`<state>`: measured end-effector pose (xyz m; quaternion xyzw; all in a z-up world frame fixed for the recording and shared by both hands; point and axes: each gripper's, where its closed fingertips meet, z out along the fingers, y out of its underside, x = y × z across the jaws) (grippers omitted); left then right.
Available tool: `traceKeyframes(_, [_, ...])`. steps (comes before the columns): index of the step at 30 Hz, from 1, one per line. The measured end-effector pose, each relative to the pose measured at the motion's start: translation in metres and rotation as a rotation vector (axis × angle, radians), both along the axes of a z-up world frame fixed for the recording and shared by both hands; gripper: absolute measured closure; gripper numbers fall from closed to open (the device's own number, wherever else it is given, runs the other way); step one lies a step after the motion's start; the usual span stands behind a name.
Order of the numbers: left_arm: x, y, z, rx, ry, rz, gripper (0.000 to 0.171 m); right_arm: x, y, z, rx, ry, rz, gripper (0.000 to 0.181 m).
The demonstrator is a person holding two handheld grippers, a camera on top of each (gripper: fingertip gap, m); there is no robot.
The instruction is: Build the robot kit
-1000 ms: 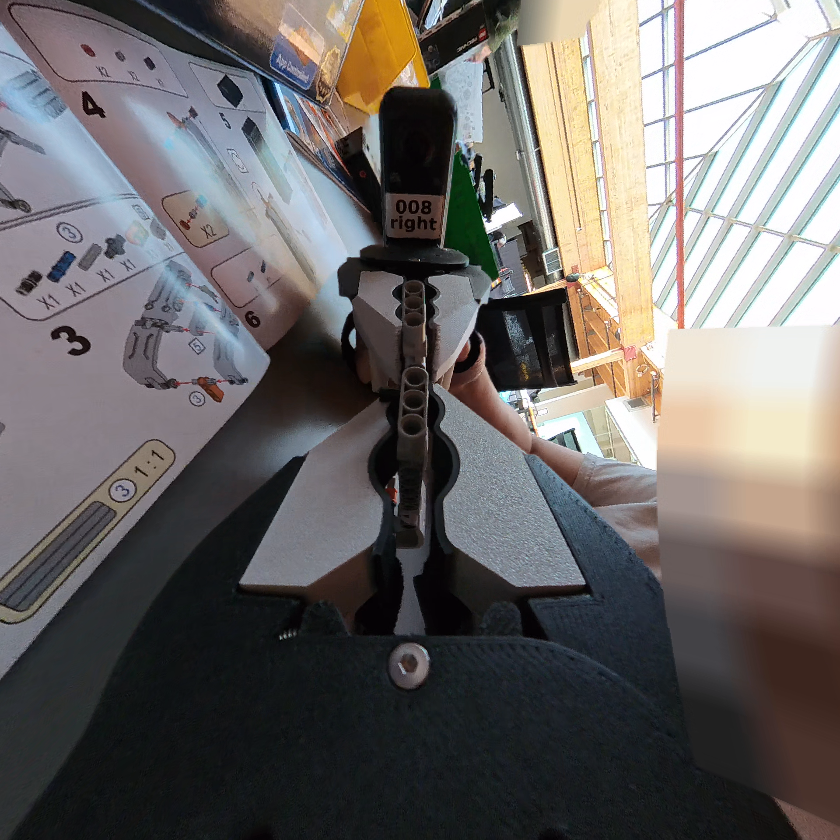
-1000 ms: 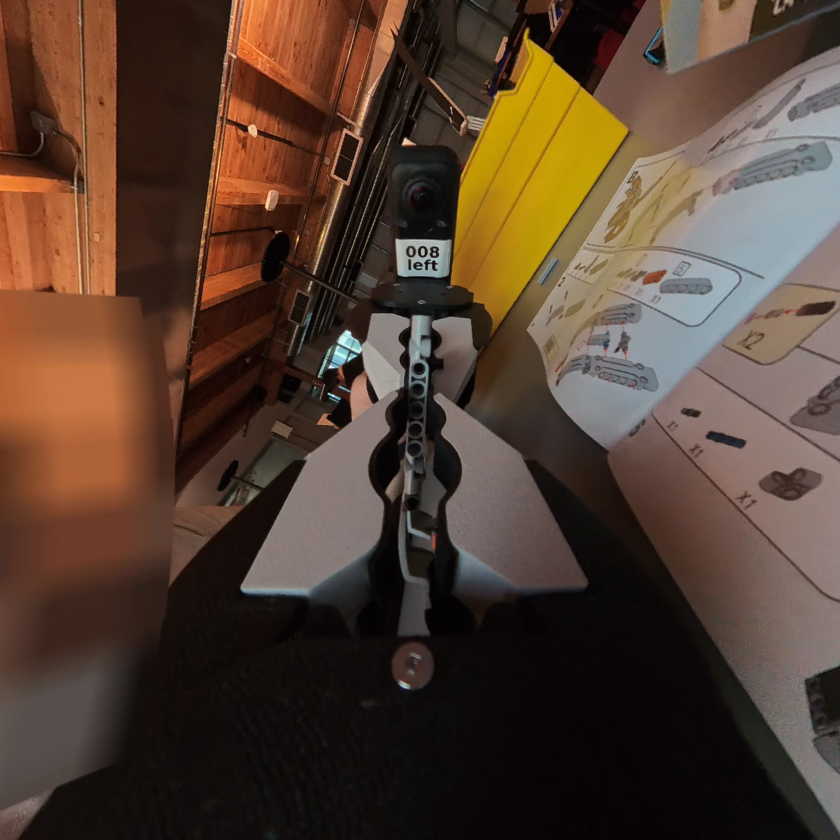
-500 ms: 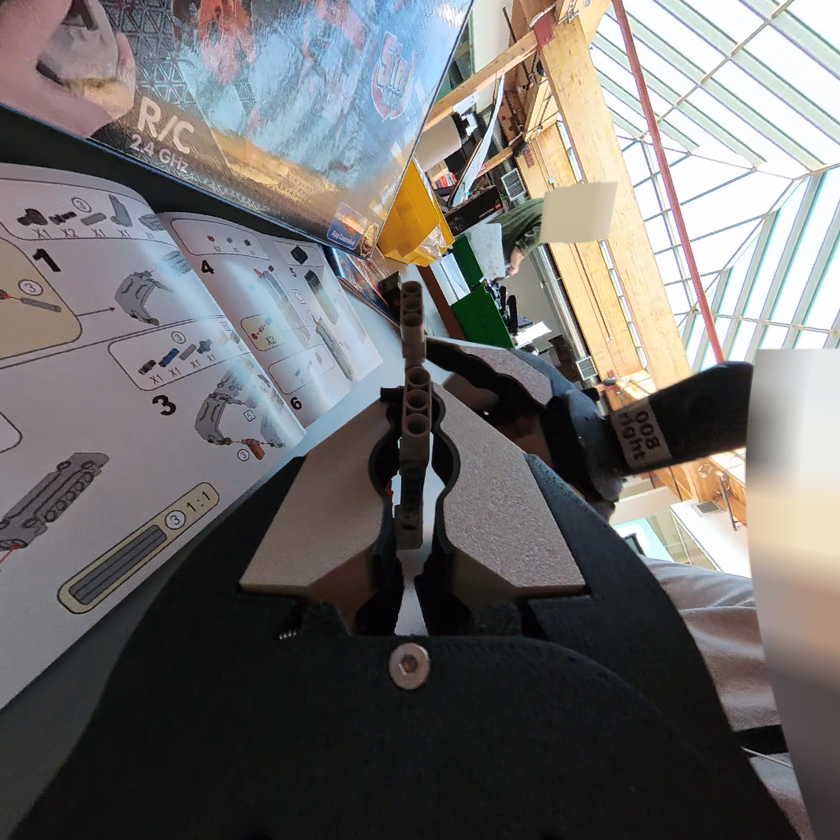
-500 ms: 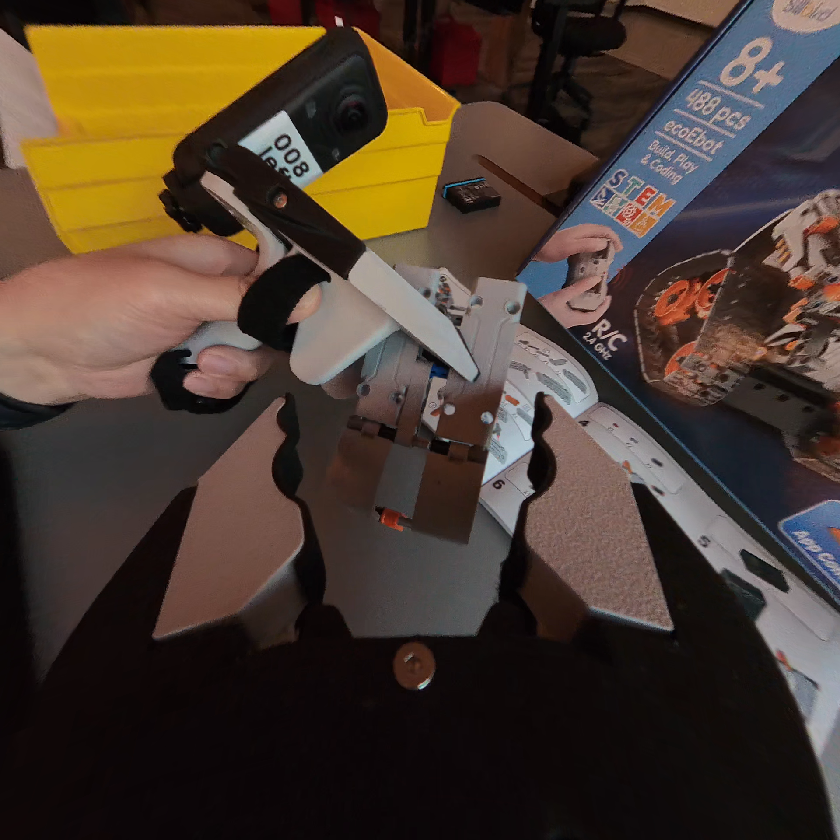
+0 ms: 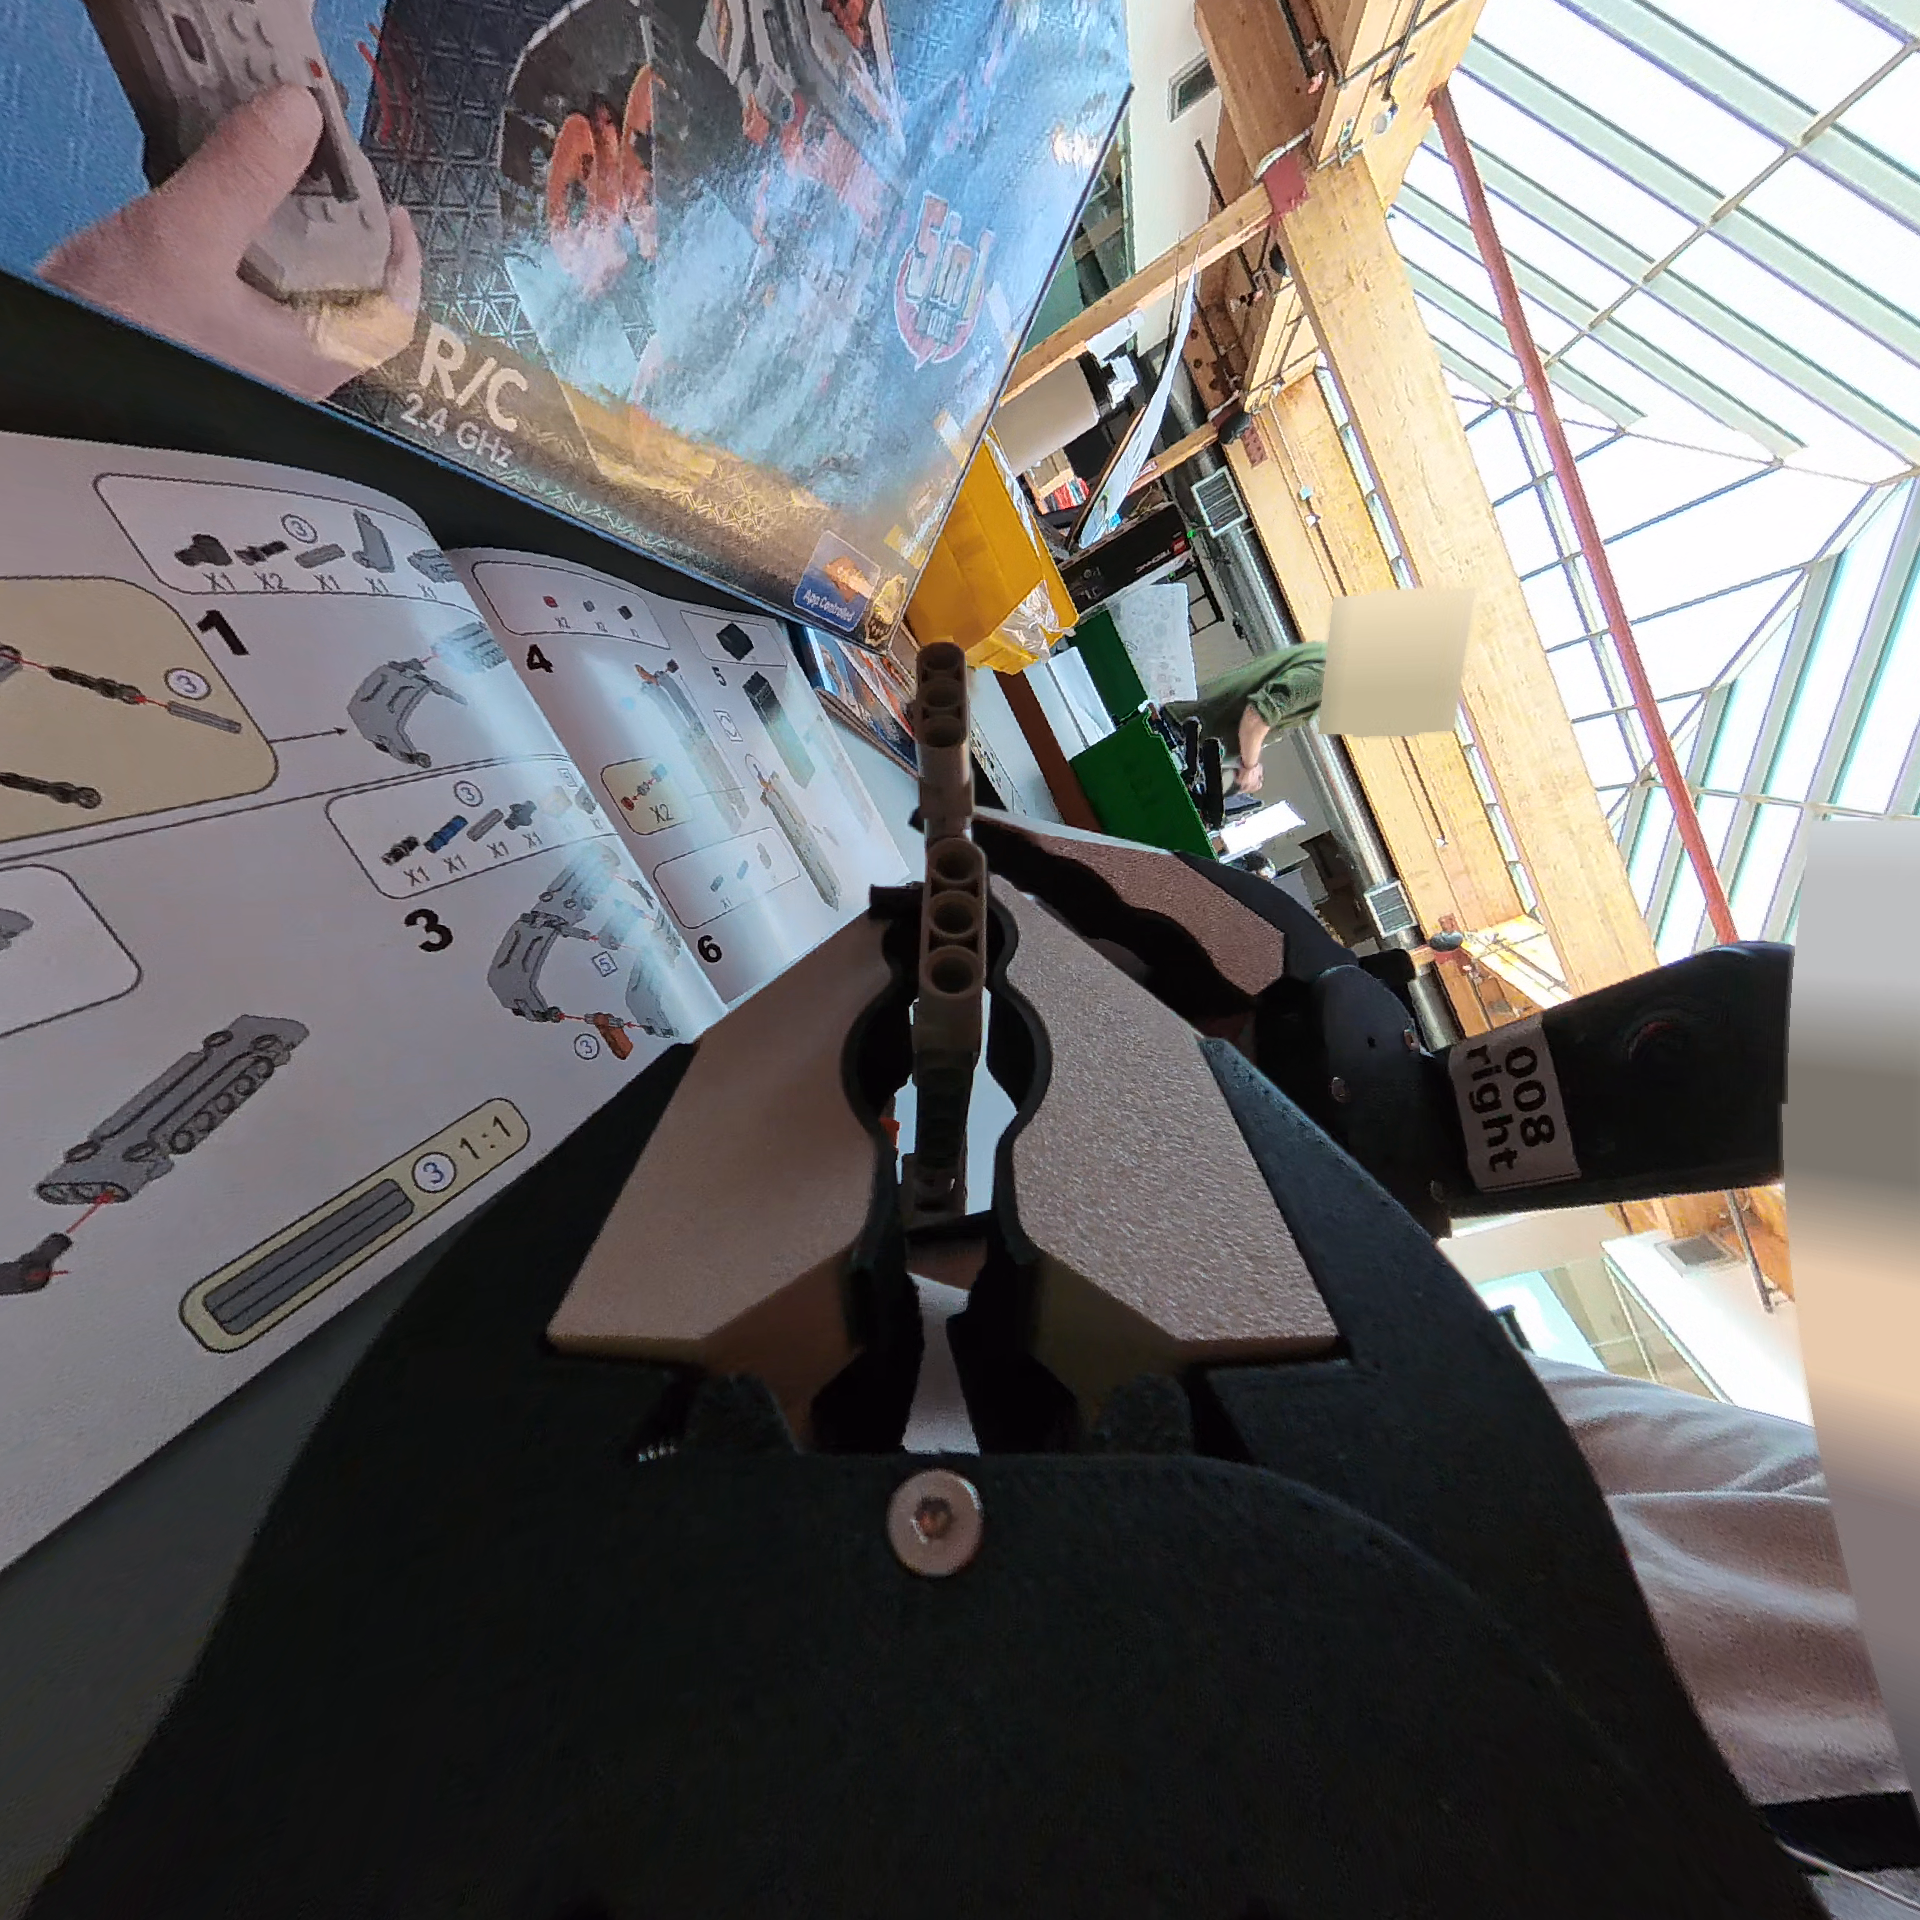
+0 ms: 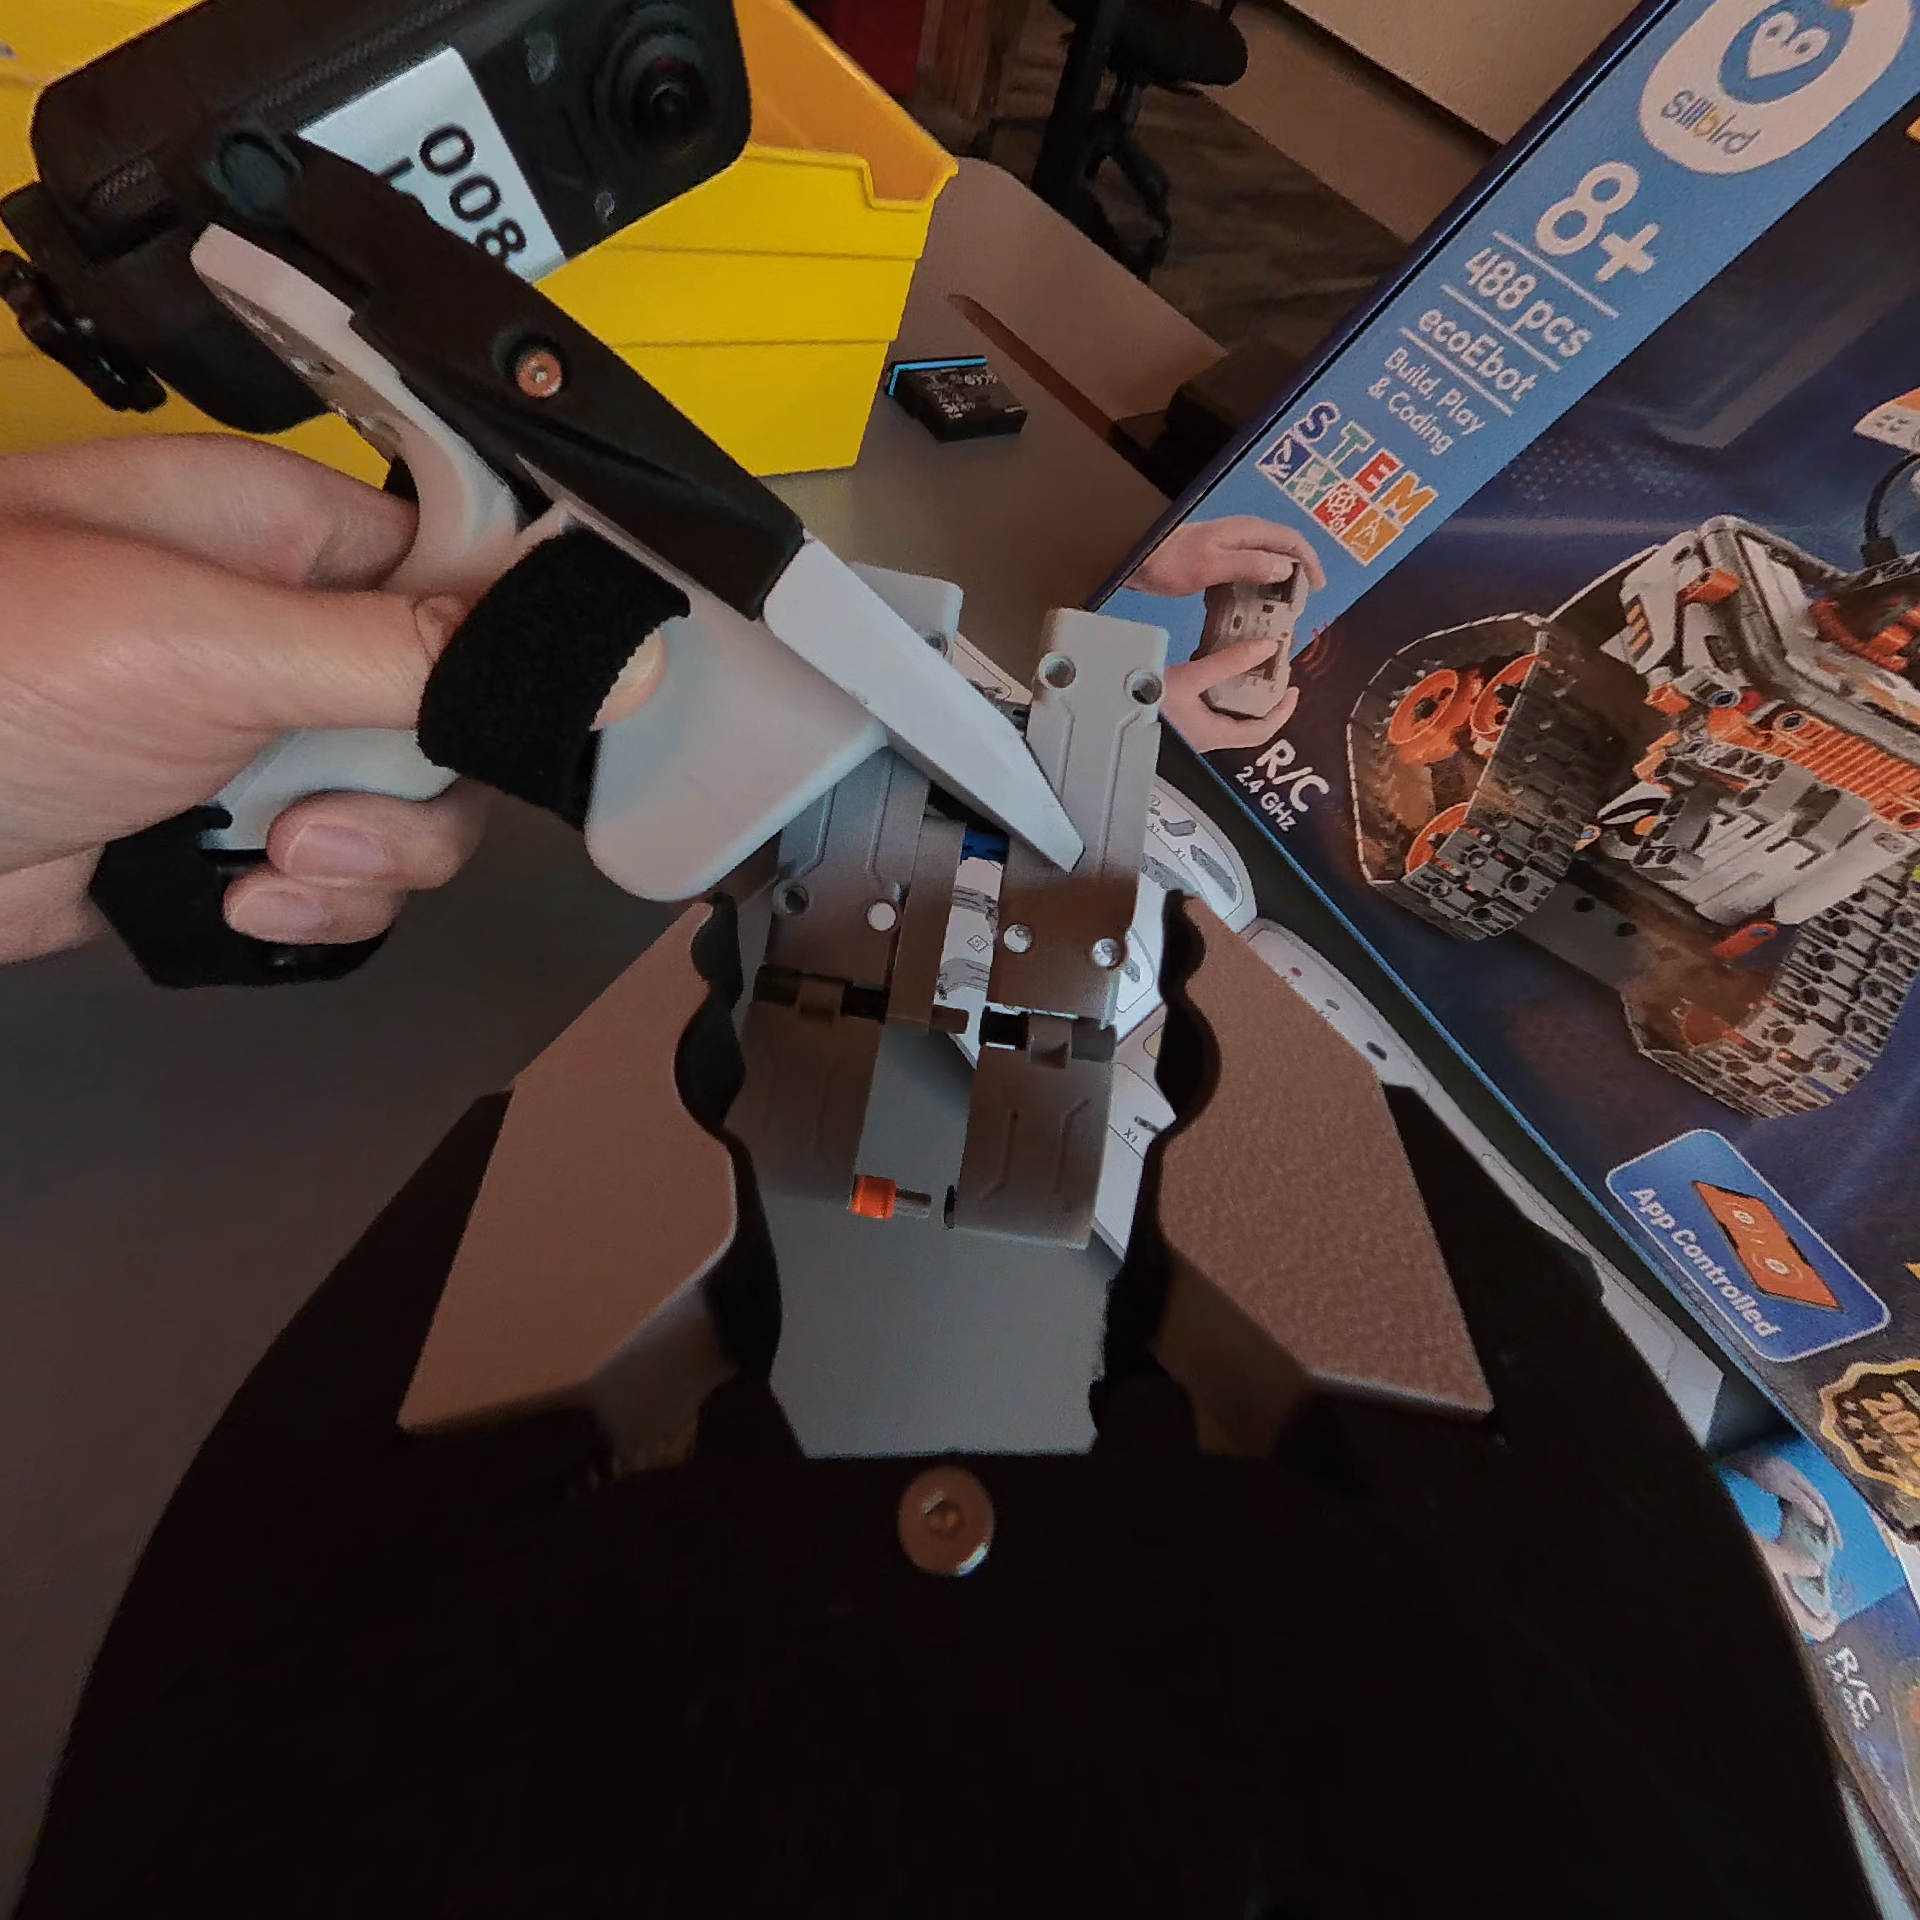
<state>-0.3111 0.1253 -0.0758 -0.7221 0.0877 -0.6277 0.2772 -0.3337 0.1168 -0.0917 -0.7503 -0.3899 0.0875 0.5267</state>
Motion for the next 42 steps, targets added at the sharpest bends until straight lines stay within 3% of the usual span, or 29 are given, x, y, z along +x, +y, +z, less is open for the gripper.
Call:
traceKeyframes(9, [-0.0037,0.0043,-0.0051,-0.02,0.017,0.041,0.166,-0.0042,0.0048,-0.0044,-0.011,0.006,0.003,0.109])
traceKeyframes(16, [-0.0067,0.0057,-0.0021,-0.019,0.003,0.057,0.166,-0.0099,0.0005,-0.0054,-0.029,-0.005,0.04,0.101])
traceKeyframes(28, [-0.0044,0.0039,-0.001,-0.03,-0.018,0.053,0.166,-0.0018,0.0062,-0.008,0.01,-0.098,0.015,0.112])
traceKeyframes(42, [-0.0062,0.0052,0.0002,-0.032,-0.039,0.056,0.166,-0.0023,0.0049,-0.005,-0.018,-0.025,0.018,0.117])
